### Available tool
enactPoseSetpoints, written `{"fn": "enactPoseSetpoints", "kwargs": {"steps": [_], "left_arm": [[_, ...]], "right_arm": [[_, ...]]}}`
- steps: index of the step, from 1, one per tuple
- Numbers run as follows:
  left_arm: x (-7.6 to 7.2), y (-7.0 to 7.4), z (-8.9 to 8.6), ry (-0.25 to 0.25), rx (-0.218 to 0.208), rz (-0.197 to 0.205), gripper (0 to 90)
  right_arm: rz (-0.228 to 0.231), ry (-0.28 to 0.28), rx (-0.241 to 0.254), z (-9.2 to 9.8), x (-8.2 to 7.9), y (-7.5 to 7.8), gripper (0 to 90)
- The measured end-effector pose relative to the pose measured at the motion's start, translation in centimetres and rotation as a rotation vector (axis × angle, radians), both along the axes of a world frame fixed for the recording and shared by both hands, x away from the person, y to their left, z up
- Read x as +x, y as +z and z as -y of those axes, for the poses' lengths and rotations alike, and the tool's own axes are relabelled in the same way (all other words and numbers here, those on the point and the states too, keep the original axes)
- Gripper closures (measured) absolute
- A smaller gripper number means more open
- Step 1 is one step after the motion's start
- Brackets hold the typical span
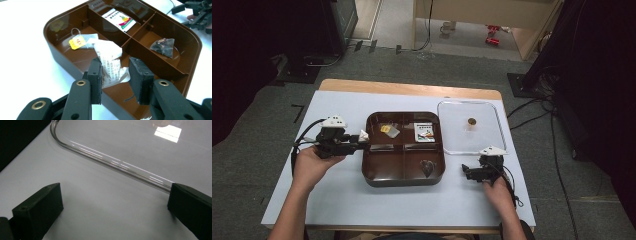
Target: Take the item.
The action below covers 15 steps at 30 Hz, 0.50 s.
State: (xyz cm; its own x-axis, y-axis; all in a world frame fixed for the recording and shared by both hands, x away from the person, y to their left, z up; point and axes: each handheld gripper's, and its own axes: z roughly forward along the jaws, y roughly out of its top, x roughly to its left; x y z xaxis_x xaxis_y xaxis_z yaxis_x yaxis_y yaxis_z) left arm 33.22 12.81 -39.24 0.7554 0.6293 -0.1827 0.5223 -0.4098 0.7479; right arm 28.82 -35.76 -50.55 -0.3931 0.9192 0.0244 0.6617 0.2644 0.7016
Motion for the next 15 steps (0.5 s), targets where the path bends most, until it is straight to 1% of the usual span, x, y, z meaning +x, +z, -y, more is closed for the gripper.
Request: {"fn": "enactPoseSetpoints", "kwargs": {"steps": [3,9,15], "left_arm": [[0.1,0.0,-0.6,0.005,-0.015,-0.009,65.1],[0.3,-0.2,-1.7,0.035,-0.010,-0.010,65.1],[0.8,-0.8,-2.8,0.076,-0.010,-0.035,65.0]], "right_arm": [[0.000,0.000,0.000,0.0,0.0,0.0,0.0],[0.000,0.000,0.000,0.0,0.0,0.0,0.0],[0.000,0.000,-0.001,0.0,0.0,0.0,0.0]]}}
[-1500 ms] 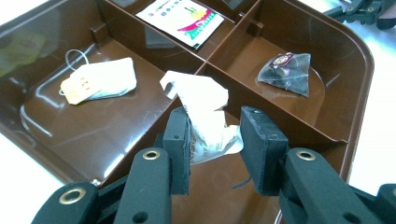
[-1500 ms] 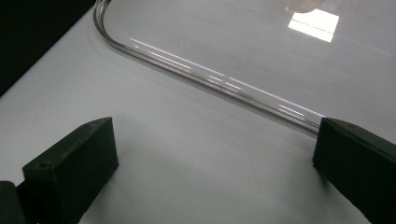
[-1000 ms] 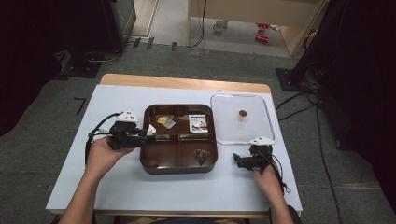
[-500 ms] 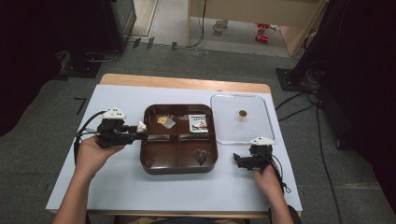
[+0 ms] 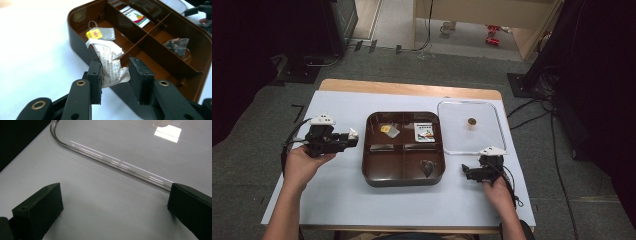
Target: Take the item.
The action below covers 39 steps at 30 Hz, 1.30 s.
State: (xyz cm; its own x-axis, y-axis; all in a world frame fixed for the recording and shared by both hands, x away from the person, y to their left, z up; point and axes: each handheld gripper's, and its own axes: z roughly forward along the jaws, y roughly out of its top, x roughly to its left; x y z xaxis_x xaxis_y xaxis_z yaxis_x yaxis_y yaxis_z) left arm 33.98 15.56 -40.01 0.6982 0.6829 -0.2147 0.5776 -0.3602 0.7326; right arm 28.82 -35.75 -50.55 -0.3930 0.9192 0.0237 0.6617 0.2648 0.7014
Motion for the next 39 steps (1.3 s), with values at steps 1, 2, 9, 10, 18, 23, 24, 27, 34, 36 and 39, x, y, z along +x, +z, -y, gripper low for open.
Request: {"fn": "enactPoseSetpoints", "kwargs": {"steps": [1,2,9,10,18,23,24,27,34,36,39], "left_arm": [[0.1,-0.2,-0.2,0.006,-0.002,-0.002,65.0],[0.2,-0.2,-0.4,0.011,-0.004,-0.004,65.0],[1.0,-1.6,-1.4,0.070,0.026,-0.026,65.0],[1.1,-1.8,-1.4,0.075,0.032,-0.026,65.0],[2.3,-4.0,-1.9,0.105,0.065,-0.062,64.9],[2.8,-5.0,-1.6,0.105,0.123,-0.075,64.9],[2.8,-5.2,-1.5,0.105,0.126,-0.080,64.9],[3.0,-5.5,-1.4,0.106,0.143,-0.096,64.9],[3.3,-6.2,-1.4,0.119,0.181,-0.122,64.4],[3.4,-6.4,-1.2,0.119,0.202,-0.124,64.4],[3.5,-6.7,-1.1,0.119,0.213,-0.130,64.4]], "right_arm": [[0.000,0.000,0.000,0.0,0.0,0.0,0.0],[0.000,0.000,0.000,0.0,0.0,0.0,0.0],[0.000,0.000,0.000,0.0,0.0,0.0,0.0],[0.000,0.000,0.000,0.0,0.0,0.0,0.0],[0.002,-0.001,-0.001,0.0,0.0,0.0,0.0],[0.000,-0.001,0.000,0.0,0.0,0.0,0.0],[0.001,0.000,-0.001,0.0,0.0,0.0,0.0],[0.001,0.000,-0.001,0.0,0.0,0.0,0.0],[0.000,-0.001,0.000,0.0,0.0,0.0,0.0],[0.000,0.000,0.000,0.0,0.0,0.0,0.0],[0.000,0.000,0.000,0.0,0.0,0.0,0.0]]}}
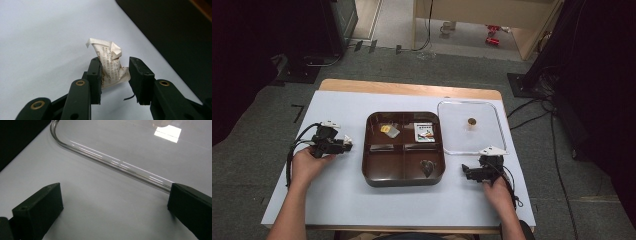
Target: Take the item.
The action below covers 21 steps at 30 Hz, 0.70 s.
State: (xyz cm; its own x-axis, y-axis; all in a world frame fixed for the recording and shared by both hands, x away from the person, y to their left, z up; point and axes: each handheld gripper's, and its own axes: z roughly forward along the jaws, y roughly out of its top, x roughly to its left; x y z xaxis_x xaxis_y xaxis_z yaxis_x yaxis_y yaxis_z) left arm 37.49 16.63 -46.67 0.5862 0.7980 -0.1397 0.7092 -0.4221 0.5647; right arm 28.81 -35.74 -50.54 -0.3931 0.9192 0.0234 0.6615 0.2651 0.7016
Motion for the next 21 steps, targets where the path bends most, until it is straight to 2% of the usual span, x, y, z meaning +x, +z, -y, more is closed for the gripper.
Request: {"fn": "enactPoseSetpoints", "kwargs": {"steps": [6,10,16,21], "left_arm": [[0.1,-0.2,0.0,0.004,-0.008,-0.015,63.4],[0.1,-0.2,-0.1,0.010,-0.026,-0.031,57.8],[0.0,0.2,-0.5,0.025,-0.034,0.000,51.7],[-0.4,1.0,-0.9,0.034,-0.071,0.028,47.8]], "right_arm": [[0.000,0.000,0.000,0.0,0.0,0.0,0.0],[0.000,-0.001,0.000,0.0,0.0,0.0,0.0],[0.000,0.000,0.000,0.0,0.0,0.0,0.0],[0.000,0.000,0.000,0.0,0.0,0.0,0.0]]}}
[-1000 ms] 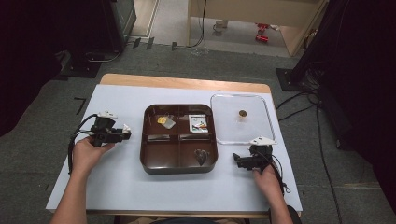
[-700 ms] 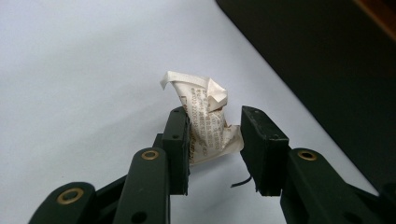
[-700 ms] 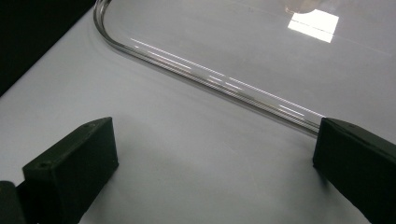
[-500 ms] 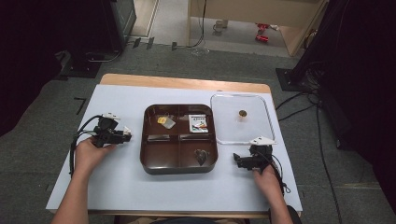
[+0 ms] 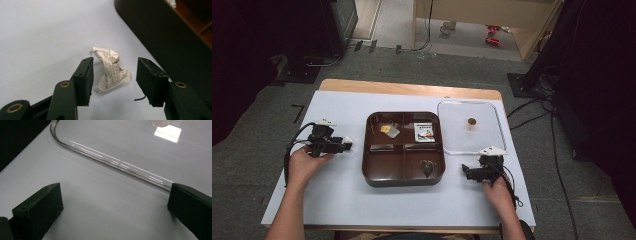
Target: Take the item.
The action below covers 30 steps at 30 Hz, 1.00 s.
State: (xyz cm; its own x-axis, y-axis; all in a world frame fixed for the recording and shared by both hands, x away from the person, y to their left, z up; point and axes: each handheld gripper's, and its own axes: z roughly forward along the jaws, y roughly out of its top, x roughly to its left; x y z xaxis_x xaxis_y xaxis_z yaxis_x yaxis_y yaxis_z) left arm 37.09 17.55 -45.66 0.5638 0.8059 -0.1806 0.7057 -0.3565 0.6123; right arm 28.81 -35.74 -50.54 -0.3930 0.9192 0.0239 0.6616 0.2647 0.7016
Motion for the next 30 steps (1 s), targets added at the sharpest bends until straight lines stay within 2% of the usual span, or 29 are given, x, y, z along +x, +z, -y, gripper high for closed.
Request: {"fn": "enactPoseSetpoints", "kwargs": {"steps": [9,19,30], "left_arm": [[-0.9,1.0,-0.8,0.010,-0.023,0.036,44.4],[-1.6,1.0,-2.7,0.054,-0.037,0.054,44.3],[-2.7,0.5,-4.6,0.087,-0.010,0.057,41.3]], "right_arm": [[-0.001,0.000,0.001,0.0,0.0,0.0,0.0],[0.000,0.000,0.001,0.0,0.0,0.0,0.0],[-0.002,-0.001,0.002,0.0,0.0,0.0,0.0]]}}
